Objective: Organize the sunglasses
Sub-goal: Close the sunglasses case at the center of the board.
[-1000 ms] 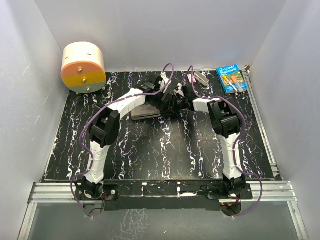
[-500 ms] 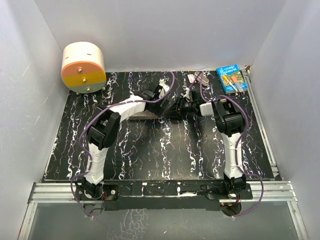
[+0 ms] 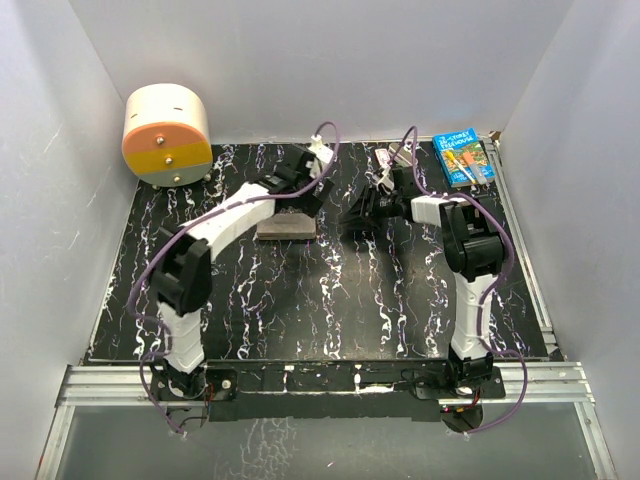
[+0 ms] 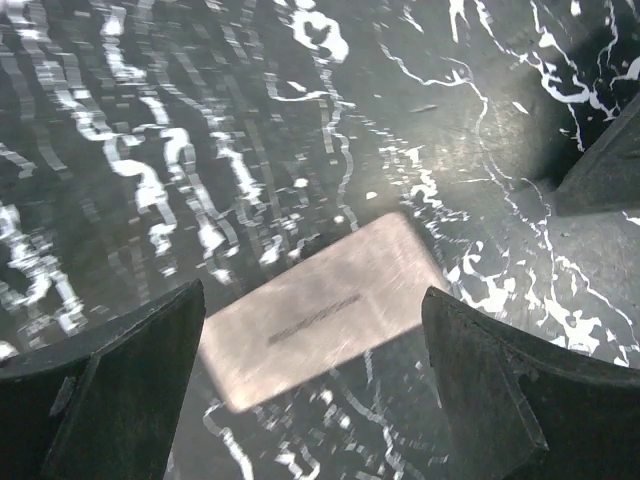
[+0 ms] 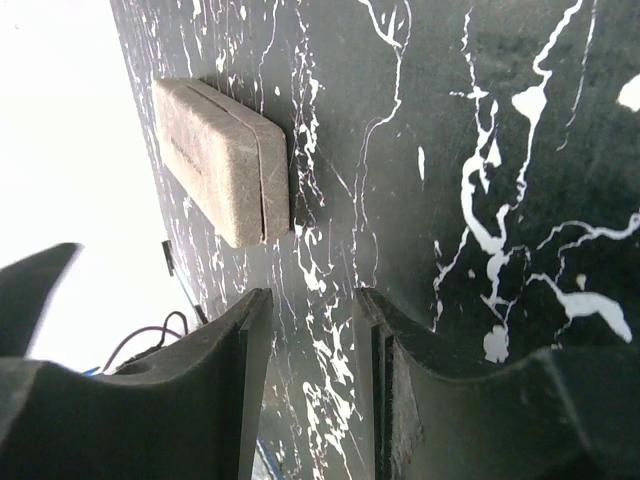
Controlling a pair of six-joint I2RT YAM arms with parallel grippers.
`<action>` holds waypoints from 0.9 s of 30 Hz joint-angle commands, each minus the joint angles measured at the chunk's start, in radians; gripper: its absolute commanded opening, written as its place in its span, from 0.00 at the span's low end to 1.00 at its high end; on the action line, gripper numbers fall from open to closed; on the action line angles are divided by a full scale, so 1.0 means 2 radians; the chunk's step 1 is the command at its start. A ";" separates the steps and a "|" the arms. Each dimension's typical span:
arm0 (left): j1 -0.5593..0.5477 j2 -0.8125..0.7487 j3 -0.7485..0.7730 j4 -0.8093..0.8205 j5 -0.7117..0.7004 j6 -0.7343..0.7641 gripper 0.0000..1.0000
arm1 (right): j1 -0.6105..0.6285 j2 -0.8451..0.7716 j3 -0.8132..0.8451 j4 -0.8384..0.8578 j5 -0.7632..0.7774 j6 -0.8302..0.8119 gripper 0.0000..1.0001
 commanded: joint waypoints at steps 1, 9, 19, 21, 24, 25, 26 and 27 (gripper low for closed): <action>0.041 -0.106 -0.047 -0.002 -0.028 0.013 0.88 | 0.002 -0.037 0.016 -0.027 0.019 -0.041 0.43; 0.115 -0.130 -0.137 -0.003 0.022 -0.002 0.86 | 0.059 -0.026 0.052 -0.023 0.026 -0.028 0.24; 0.119 -0.103 -0.175 0.000 0.060 -0.011 0.84 | 0.082 -0.028 0.086 -0.019 0.028 -0.003 0.08; 0.120 -0.092 -0.173 -0.003 0.060 -0.013 0.84 | 0.092 -0.021 0.096 -0.015 0.024 0.003 0.08; 0.125 -0.076 -0.170 -0.010 0.064 -0.017 0.83 | 0.104 -0.007 0.115 -0.012 0.019 0.012 0.07; 0.127 -0.072 -0.171 -0.011 0.066 -0.018 0.83 | 0.107 -0.001 0.119 -0.007 0.016 0.016 0.07; 0.129 -0.069 -0.172 -0.010 0.067 -0.018 0.83 | 0.109 0.003 0.122 -0.003 0.013 0.020 0.07; 0.132 -0.066 -0.174 -0.007 0.069 -0.018 0.82 | 0.110 0.008 0.125 0.001 0.011 0.026 0.07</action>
